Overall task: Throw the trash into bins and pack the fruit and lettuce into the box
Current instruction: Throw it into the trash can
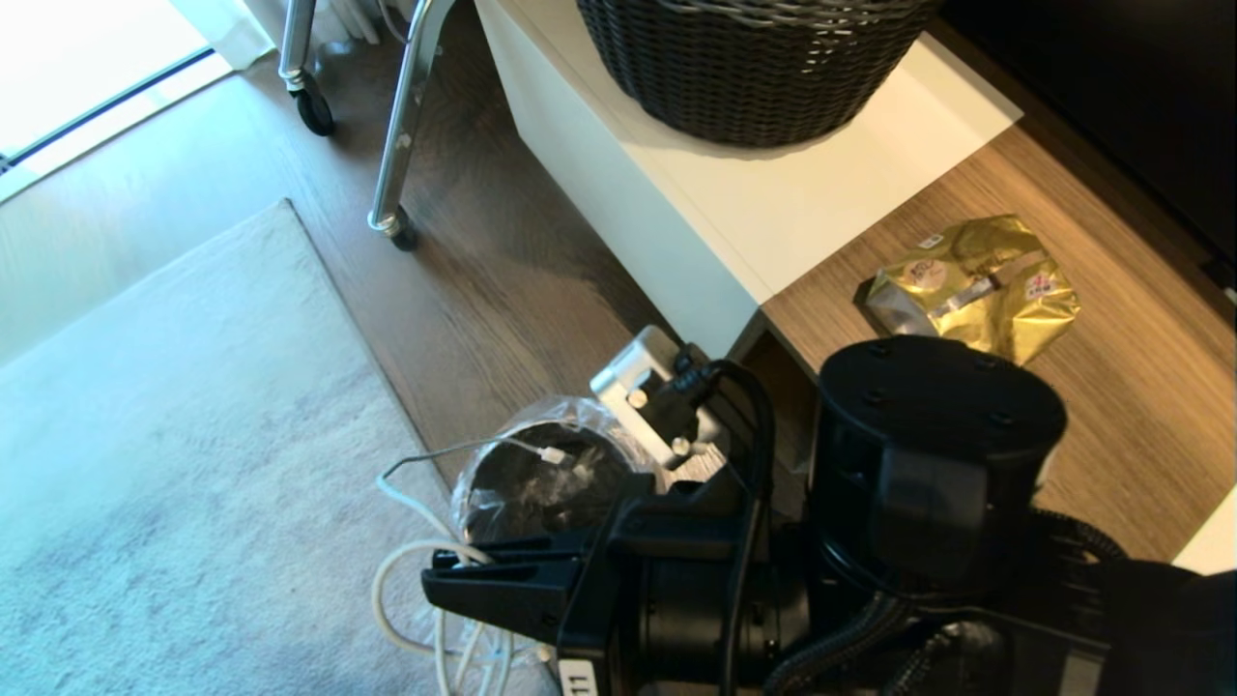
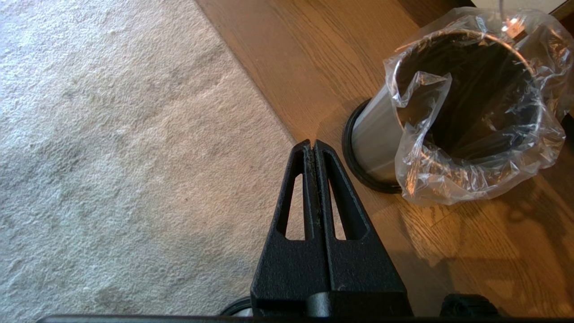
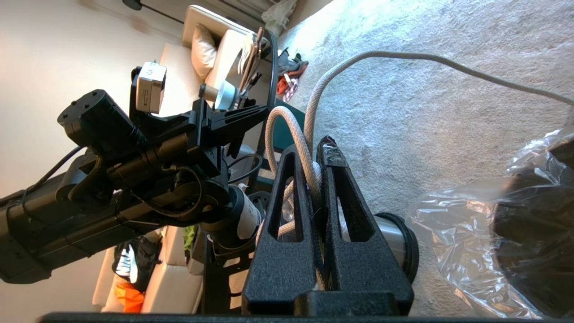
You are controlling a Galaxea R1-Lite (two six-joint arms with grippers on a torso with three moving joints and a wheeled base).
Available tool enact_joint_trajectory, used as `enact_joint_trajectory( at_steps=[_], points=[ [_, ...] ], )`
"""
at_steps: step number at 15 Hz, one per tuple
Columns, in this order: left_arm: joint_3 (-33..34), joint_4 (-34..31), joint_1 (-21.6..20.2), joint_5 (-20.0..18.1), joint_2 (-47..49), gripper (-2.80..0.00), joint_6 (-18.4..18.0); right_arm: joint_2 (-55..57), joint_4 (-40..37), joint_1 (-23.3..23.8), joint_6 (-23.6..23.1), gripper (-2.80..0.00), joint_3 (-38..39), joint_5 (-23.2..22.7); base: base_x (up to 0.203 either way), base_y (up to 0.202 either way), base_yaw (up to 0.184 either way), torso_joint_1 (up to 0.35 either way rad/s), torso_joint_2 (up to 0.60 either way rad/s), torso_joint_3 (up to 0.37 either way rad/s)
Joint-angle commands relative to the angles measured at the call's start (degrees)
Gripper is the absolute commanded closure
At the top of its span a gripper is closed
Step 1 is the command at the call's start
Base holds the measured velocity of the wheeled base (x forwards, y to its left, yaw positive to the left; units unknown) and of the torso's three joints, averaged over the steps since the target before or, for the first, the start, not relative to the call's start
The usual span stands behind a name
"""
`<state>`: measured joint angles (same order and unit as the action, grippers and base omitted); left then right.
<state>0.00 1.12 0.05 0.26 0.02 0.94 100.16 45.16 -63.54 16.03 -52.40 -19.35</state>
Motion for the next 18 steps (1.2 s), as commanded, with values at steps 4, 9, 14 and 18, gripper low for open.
enact_joint_trajectory(
  at_steps=[4, 9, 14, 18],
  points=[
    [0.0, 0.0, 0.0, 0.0, 0.0, 0.00, 0.0, 0.4, 0.5, 0.1, 1.7, 0.00, 1.3, -0.2, 0.000, 0.000, 0.000, 0.000, 0.00, 0.000],
    [0.0, 0.0, 0.0, 0.0, 0.0, 0.00, 0.0, 4.0, 5.9, 0.1, 1.7, 0.00, 2.5, -0.2, 0.000, 0.000, 0.000, 0.000, 0.00, 0.000],
    [0.0, 0.0, 0.0, 0.0, 0.0, 0.00, 0.0, 6.1, 7.5, 0.4, 1.7, 0.00, 2.3, -0.2, 0.000, 0.000, 0.000, 0.000, 0.00, 0.000],
    [0.0, 0.0, 0.0, 0.0, 0.0, 0.00, 0.0, 7.3, 9.3, 1.9, 1.7, 0.00, 2.5, -0.1, 0.000, 0.000, 0.000, 0.000, 0.00, 0.000]
  ],
)
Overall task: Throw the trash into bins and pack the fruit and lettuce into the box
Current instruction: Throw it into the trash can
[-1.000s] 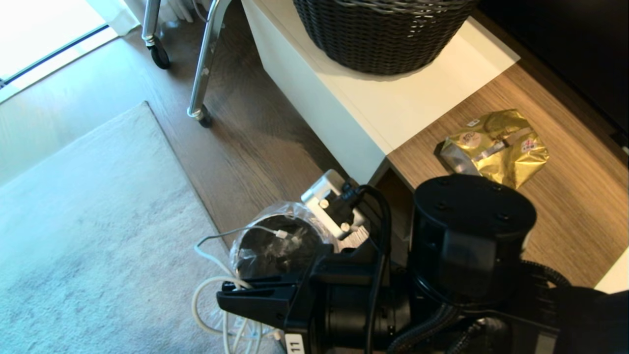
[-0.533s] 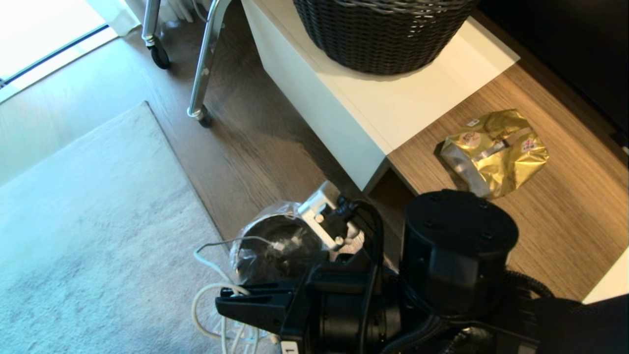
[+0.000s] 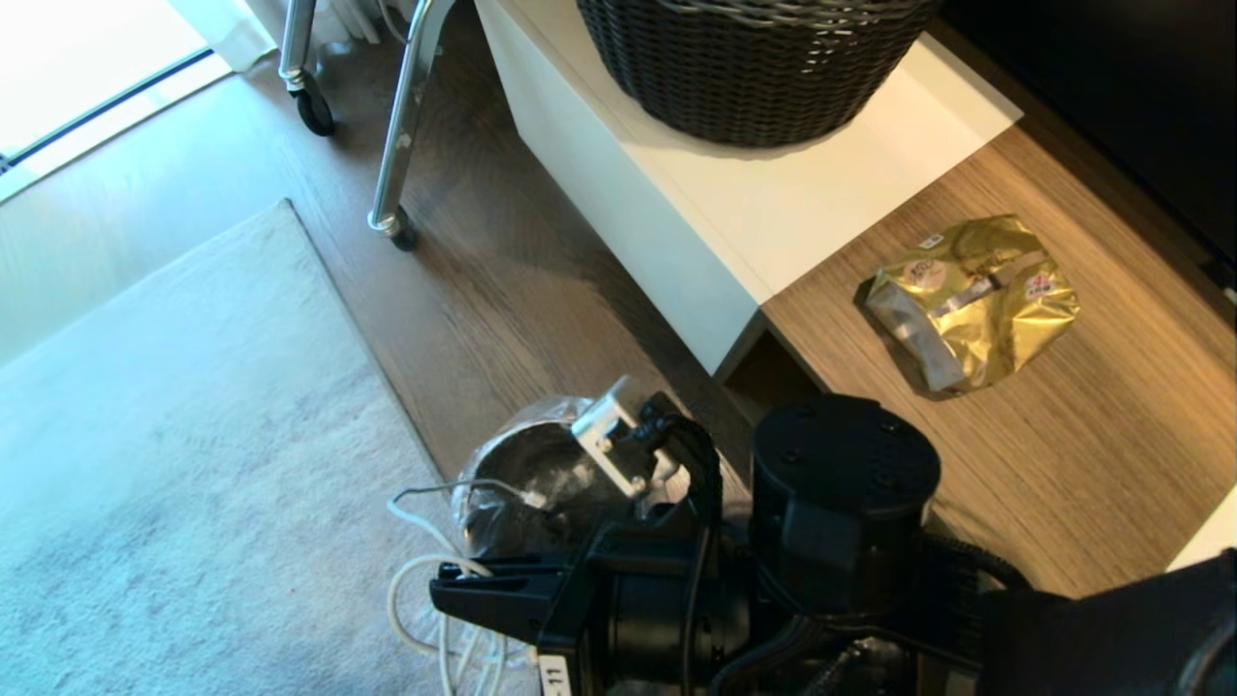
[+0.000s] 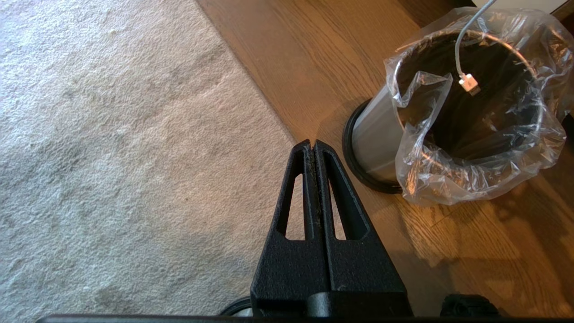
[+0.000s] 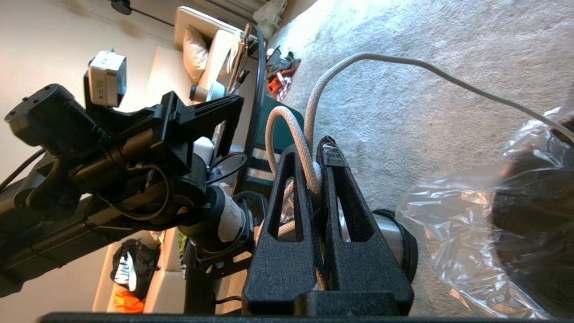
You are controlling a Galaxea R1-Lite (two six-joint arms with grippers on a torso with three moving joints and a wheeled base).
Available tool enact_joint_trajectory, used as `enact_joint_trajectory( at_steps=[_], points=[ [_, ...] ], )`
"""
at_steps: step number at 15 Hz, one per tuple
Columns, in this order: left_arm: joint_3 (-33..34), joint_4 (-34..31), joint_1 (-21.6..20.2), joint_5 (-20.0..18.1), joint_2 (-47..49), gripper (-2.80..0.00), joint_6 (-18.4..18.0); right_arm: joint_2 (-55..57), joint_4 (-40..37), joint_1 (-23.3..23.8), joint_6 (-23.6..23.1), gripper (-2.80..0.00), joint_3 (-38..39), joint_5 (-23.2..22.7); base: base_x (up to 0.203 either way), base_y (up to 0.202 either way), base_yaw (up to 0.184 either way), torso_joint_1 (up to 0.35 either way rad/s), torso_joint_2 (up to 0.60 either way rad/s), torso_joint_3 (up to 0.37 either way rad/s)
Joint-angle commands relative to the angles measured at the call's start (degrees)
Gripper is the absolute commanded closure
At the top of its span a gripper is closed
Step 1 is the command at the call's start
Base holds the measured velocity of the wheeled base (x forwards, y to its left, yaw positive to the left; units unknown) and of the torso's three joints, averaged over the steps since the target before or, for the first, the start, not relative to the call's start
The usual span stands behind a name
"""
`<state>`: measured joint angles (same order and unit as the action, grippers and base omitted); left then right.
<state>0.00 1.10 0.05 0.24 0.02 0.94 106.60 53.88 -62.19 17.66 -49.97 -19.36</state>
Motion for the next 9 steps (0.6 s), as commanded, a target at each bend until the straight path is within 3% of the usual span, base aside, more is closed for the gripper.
enact_joint_trajectory(
  at_steps=[1, 9],
  points=[
    [0.0, 0.0, 0.0, 0.0, 0.1, 0.00, 0.0, 1.3, 1.3, 1.1, 0.0, 0.00, 0.1, -0.1, 0.000, 0.000, 0.000, 0.000, 0.00, 0.000],
    [0.0, 0.0, 0.0, 0.0, 0.0, 0.00, 0.0, 5.2, 7.1, 2.1, 0.0, 0.00, 0.9, 1.9, 0.000, 0.000, 0.000, 0.000, 0.00, 0.000]
  ],
)
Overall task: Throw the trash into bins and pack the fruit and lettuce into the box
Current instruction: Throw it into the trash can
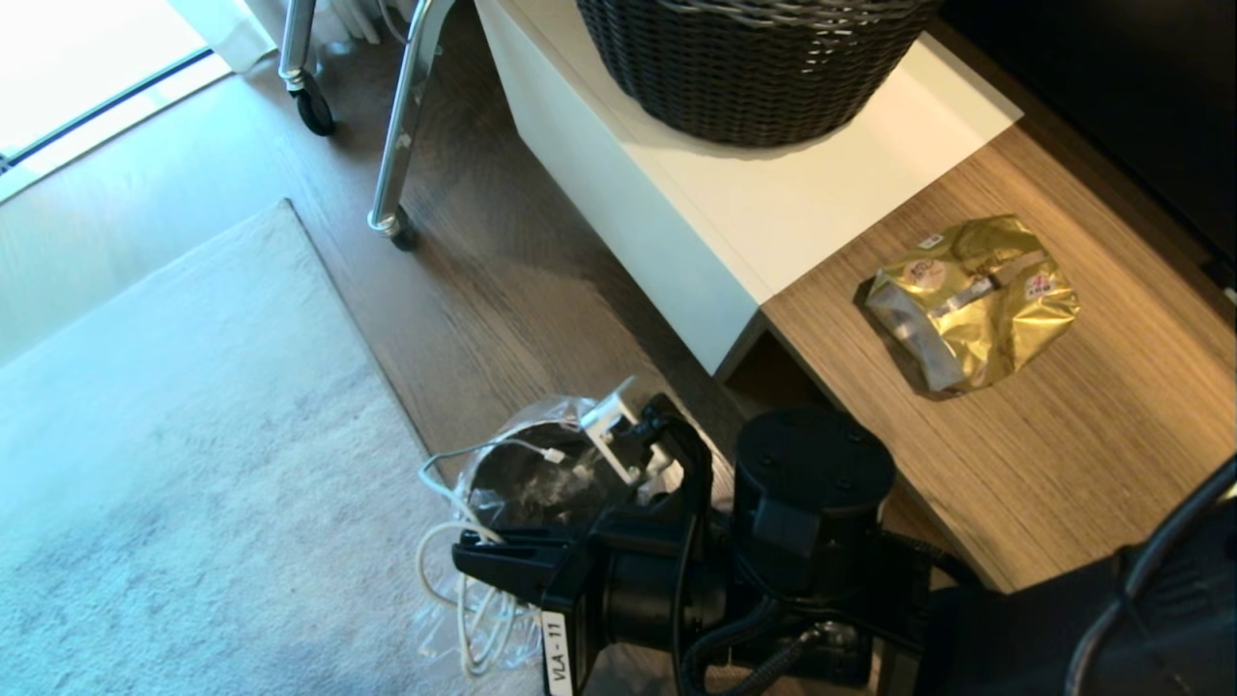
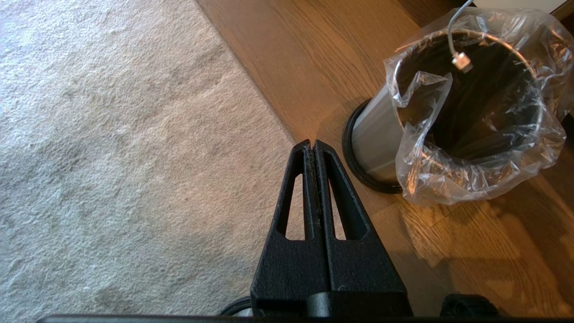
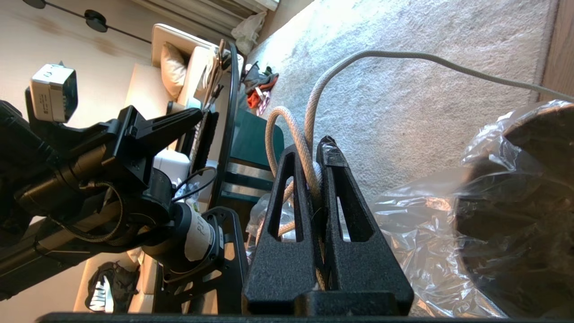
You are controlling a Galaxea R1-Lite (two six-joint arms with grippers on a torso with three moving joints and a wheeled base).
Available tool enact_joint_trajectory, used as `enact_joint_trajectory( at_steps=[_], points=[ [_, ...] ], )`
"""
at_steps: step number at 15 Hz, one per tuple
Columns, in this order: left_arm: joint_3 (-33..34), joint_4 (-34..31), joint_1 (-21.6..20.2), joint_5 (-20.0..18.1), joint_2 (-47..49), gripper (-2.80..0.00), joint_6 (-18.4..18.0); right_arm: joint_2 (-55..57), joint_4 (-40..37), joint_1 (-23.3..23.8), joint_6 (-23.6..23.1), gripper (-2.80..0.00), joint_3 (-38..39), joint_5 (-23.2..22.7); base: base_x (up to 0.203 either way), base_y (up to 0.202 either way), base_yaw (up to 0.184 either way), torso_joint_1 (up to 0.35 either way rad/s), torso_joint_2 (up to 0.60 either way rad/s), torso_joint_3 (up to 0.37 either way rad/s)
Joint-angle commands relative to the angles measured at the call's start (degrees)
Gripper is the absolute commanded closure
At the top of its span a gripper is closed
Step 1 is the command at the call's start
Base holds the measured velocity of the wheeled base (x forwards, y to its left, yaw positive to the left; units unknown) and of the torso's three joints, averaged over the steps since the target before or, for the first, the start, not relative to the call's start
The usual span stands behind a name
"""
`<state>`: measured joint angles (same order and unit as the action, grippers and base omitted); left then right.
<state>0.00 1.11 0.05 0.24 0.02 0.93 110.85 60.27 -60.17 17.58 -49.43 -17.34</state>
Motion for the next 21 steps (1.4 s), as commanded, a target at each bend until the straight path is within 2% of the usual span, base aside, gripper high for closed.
enact_joint_trajectory(
  at_steps=[1, 12, 15, 21],
  points=[
    [0.0, 0.0, 0.0, 0.0, 0.0, 0.00, 0.0, 1.4, 1.7, 0.2, 0.1, 0.00, 0.9, -0.1, 0.000, 0.000, 0.000, 0.000, 0.00, 0.000],
    [0.0, 0.0, 0.0, 0.0, 0.0, 0.00, 0.0, 5.1, 9.3, 1.0, 0.1, 0.00, 5.6, -0.1, 0.000, 0.000, 0.000, 0.000, 0.00, 0.000],
    [0.0, 0.0, 0.0, 0.0, 0.0, 0.00, 0.0, 6.4, 13.4, 2.3, 0.2, 0.00, 7.2, -0.1, 0.000, 0.000, 0.000, 0.000, 0.00, 0.000],
    [0.0, 0.0, 0.0, 0.0, 0.1, 0.00, 0.0, 7.9, 16.2, 4.1, 0.2, 0.00, 7.9, -0.1, 0.000, 0.000, 0.000, 0.000, 0.00, 0.000]
  ],
)
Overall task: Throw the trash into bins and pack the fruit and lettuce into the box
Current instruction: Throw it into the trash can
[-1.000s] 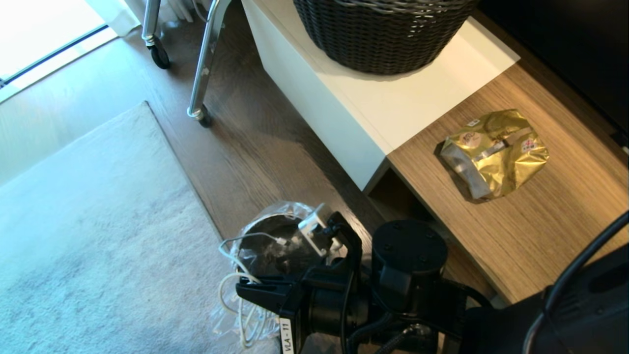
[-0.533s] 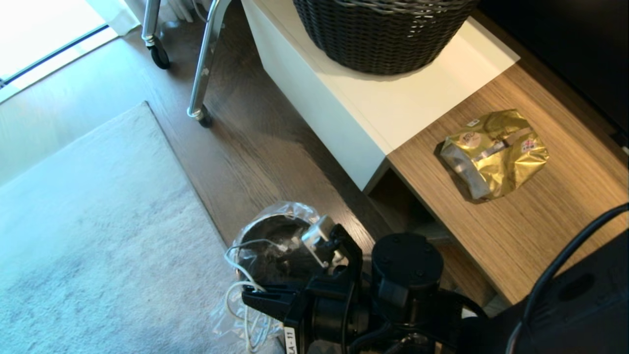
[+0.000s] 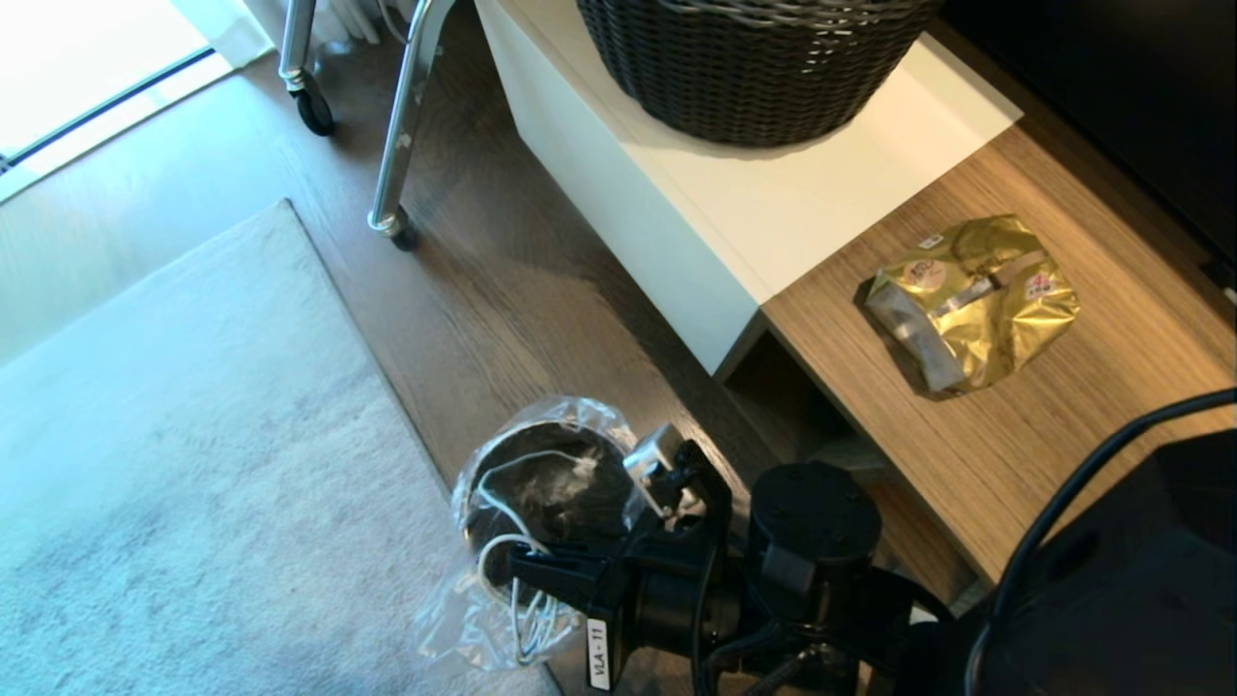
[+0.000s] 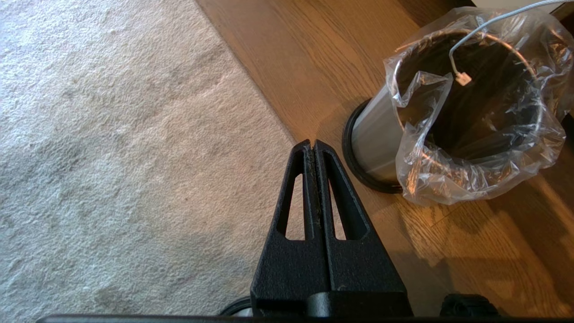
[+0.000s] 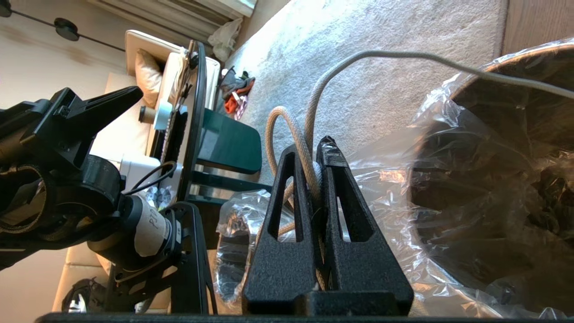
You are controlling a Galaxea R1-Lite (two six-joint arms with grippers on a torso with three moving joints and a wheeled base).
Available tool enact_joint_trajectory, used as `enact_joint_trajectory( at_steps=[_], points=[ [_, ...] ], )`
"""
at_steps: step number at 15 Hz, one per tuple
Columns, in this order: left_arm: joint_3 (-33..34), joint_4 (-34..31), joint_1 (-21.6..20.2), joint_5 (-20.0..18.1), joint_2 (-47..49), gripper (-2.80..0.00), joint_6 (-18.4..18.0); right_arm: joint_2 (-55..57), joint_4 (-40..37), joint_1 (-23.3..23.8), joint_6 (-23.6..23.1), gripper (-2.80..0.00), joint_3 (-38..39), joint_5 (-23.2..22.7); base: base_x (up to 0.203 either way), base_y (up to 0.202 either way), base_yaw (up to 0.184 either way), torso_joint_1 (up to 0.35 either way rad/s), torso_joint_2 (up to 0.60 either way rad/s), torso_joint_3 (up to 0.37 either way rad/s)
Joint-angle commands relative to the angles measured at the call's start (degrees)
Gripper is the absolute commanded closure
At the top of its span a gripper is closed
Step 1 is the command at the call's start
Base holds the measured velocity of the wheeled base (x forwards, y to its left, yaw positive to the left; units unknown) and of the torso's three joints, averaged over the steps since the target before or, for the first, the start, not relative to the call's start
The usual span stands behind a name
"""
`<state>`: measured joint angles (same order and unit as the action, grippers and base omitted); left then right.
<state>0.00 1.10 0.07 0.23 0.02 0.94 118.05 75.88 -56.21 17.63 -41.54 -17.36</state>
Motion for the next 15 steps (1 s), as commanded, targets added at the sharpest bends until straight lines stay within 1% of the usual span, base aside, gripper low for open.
enact_joint_trajectory(
  at_steps=[1, 15],
  points=[
    [0.0, 0.0, 0.0, 0.0, 0.0, 0.00, 0.0, 1.1, 0.7, 0.1, 0.1, 0.00, 0.0, -0.1, 0.000, 0.000, 0.000, 0.000, 0.00, 0.000],
    [0.0, 0.0, -0.1, 0.0, 0.0, 0.00, 0.0, 1.9, 0.6, 0.0, 0.1, 0.00, -0.2, -0.1, 0.000, 0.000, 0.000, 0.000, 0.00, 0.000]
  ],
)
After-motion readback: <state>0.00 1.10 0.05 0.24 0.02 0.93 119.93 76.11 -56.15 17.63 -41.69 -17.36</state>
